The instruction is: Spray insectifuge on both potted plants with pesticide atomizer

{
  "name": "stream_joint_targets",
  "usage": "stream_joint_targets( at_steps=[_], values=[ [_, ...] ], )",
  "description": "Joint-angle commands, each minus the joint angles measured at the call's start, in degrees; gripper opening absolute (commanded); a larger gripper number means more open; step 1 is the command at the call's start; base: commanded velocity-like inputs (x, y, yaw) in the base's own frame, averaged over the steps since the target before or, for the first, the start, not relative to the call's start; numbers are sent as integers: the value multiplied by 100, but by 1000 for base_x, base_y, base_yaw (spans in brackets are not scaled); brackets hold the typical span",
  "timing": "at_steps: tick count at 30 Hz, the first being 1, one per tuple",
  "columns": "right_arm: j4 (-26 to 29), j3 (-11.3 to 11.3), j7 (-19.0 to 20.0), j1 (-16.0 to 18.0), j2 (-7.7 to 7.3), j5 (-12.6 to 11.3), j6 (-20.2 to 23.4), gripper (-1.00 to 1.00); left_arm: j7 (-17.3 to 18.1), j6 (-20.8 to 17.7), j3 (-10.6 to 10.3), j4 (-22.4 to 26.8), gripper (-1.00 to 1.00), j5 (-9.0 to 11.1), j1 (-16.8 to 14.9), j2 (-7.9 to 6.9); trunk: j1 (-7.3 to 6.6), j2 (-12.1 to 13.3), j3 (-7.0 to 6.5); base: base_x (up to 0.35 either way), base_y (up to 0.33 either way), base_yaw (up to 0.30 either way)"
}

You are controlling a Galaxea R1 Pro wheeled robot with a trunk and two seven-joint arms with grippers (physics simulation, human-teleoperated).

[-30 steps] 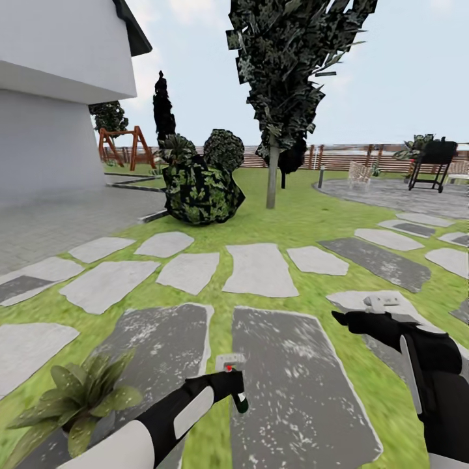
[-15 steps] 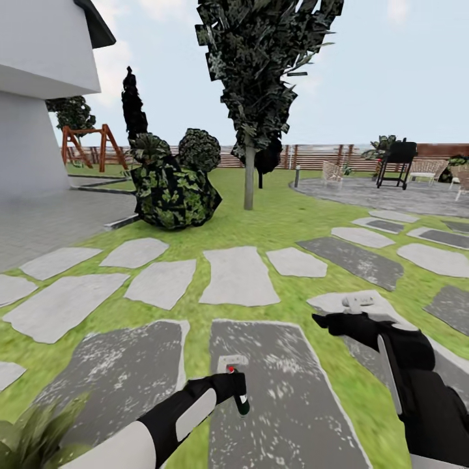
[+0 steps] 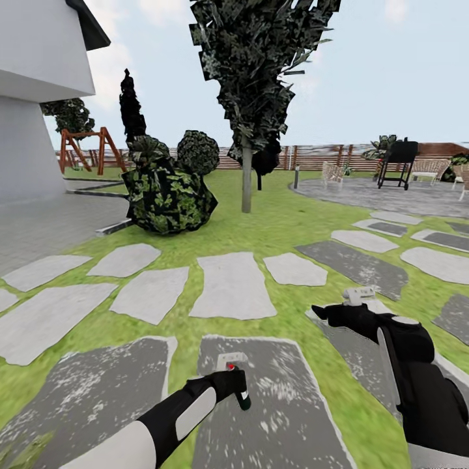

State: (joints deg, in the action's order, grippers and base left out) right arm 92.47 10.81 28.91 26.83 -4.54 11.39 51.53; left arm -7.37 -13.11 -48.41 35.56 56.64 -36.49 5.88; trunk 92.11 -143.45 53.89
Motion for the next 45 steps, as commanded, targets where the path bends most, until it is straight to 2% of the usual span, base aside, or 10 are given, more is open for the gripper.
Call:
stream_joint_targets(
  at_steps=[1,3,4,7,27,42,45],
  values=[
    [6,-2,62,6,2,62,-63,100,-53,1,-27,11,-100,53,-7,-5,2,-3,6,337,-123,0],
    [7,-7,64,6,4,62,-246,100,-55,7,-28,12,-100,51,-7,-7,2,-3,6,337,-110,0],
    [8,-1,57,6,3,61,-540,100,-55,15,-31,9,-100,44,-7,-8,2,-3,6,337,-48,0],
    [8,10,54,6,4,57,-629,100,-54,18,-34,5,-100,43,-7,-8,2,-3,6,338,-21,-90],
    [8,36,53,13,-3,56,-573,100,-54,19,-37,3,-100,70,-7,-16,2,-3,6,337,-38,-258],
    [8,7,53,3,0,32,-555,100,-97,286,-49,10,-100,86,-7,-1,2,-3,6,337,-55,-24],
    [8,17,53,3,-4,27,-501,100,-92,287,-48,224,-100,64,60,-40,2,-3,6,338,-2,0]
  ],
)
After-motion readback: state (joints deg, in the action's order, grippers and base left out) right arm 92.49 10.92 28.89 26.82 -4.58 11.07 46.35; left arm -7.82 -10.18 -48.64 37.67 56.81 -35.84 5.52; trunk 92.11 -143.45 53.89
